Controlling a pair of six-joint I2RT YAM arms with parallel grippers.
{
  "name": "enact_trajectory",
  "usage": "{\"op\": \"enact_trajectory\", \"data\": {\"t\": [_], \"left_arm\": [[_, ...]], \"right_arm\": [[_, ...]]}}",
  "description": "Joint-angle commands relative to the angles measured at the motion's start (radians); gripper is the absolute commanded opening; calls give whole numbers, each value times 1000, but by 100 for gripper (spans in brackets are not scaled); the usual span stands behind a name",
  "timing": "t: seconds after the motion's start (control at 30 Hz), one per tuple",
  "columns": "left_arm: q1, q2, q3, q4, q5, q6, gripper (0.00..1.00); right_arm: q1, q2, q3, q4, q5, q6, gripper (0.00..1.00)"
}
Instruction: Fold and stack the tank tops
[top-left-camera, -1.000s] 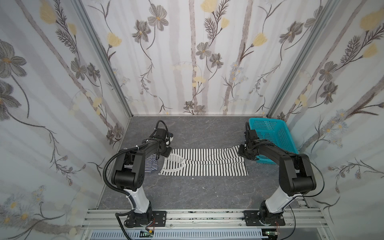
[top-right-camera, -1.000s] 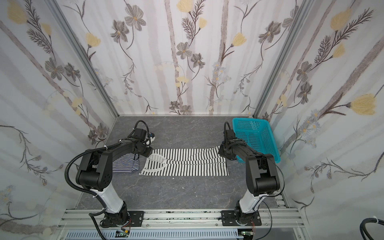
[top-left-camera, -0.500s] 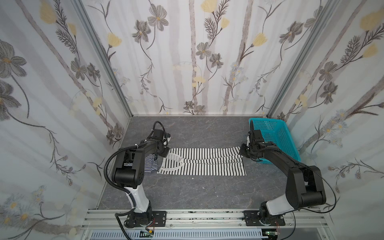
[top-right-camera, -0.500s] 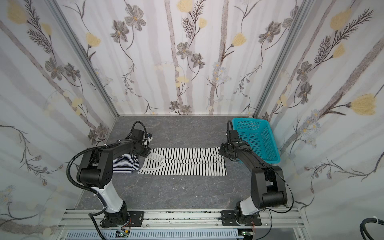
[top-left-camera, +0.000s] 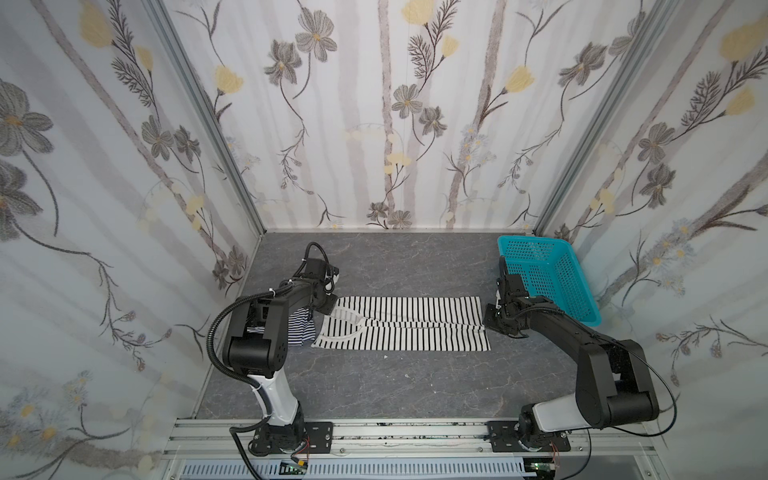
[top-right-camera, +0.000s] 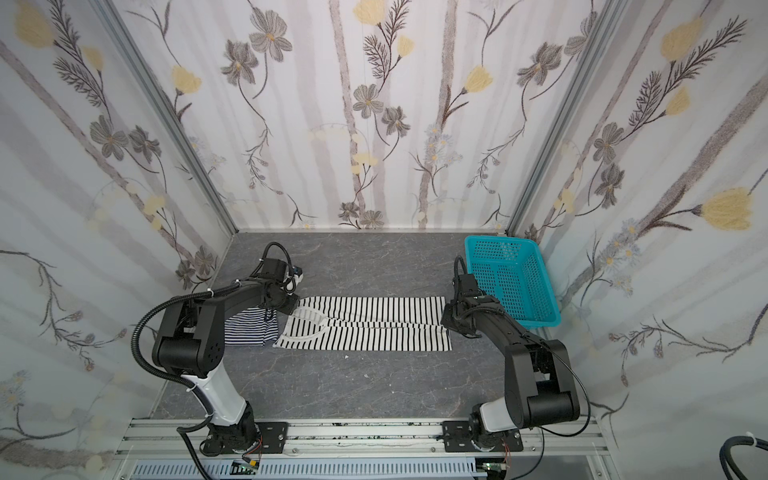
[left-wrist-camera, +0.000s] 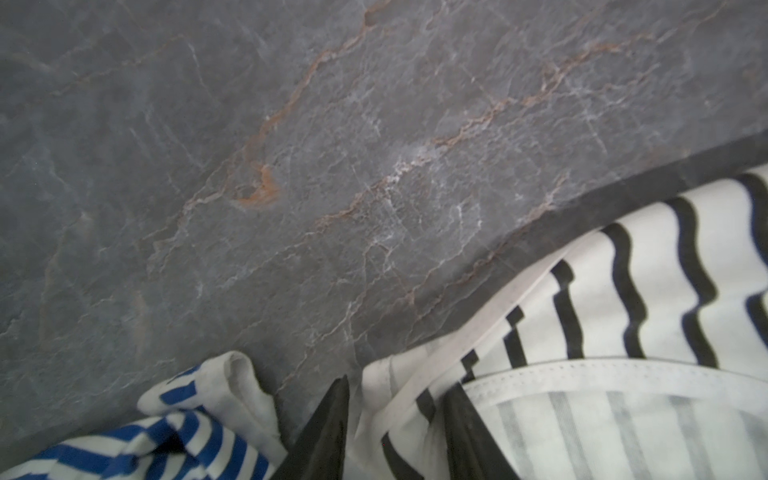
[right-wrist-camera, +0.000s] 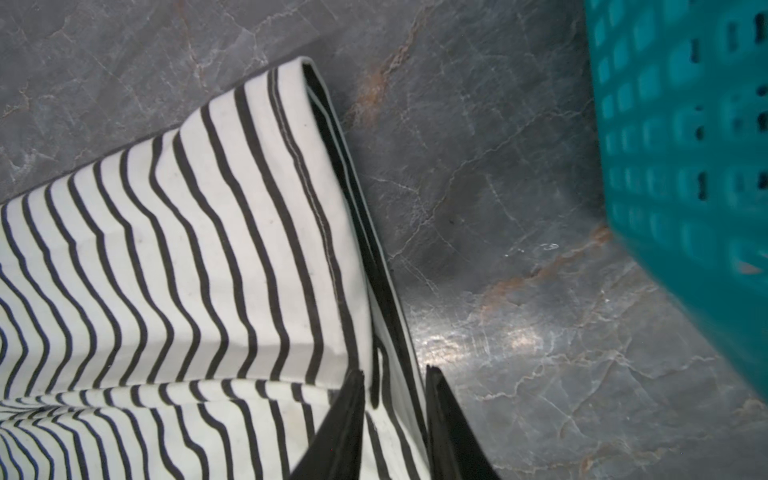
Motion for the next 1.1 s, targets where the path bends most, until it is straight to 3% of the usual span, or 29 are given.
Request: {"op": "enact_trajectory", "data": {"t": [0.0,0.23,0.6,0.87,1.07], "left_arm": [[-9,-43,16,-28,-23,0,41],[-126,-162,-5,-46,18,-10,46],[-370,-123,-99,-97,95,7,45],[-381,-4,-79,-97,-42,61,44],[-350,125,96,-98,-149,98,44]], "right_arm": [[16,-43,29,9,58,34,31],[151,95,129,50,-4,76,31],[170,262,167,129,-39,143,28],[175,224,68,150,-37,197,28],[225,170,-21,168,-32,249,27]]}}
